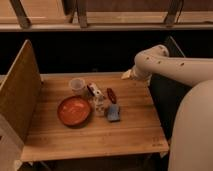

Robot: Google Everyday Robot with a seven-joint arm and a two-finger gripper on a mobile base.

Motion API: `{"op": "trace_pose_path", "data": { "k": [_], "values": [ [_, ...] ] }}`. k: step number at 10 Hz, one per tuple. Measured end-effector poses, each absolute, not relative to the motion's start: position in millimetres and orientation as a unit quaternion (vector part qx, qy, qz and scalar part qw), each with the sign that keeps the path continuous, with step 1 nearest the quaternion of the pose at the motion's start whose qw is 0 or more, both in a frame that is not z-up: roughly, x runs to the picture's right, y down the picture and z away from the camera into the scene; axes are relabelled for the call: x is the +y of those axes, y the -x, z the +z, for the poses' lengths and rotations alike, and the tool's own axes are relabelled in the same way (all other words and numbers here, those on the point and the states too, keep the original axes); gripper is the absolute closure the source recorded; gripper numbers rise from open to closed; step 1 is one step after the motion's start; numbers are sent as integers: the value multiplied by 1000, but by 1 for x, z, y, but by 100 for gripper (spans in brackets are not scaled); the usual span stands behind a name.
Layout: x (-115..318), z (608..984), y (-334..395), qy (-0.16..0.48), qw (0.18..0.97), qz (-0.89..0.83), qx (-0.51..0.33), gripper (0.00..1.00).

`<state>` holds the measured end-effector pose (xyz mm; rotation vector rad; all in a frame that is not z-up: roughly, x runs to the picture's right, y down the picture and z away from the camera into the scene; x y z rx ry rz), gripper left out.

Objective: Knock the bottle over

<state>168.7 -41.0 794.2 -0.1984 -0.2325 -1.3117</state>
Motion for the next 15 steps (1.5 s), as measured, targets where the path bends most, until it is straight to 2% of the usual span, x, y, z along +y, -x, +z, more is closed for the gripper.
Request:
{"op": "trace_pose_path", "data": {
  "k": [13, 14, 15],
  "values": [
    [-41, 794, -169, 92, 782, -607, -108, 20],
    [-41, 794, -169, 92, 782, -607, -108, 22],
    [-41, 794, -169, 92, 782, -607, -108, 29]
  ]
}}
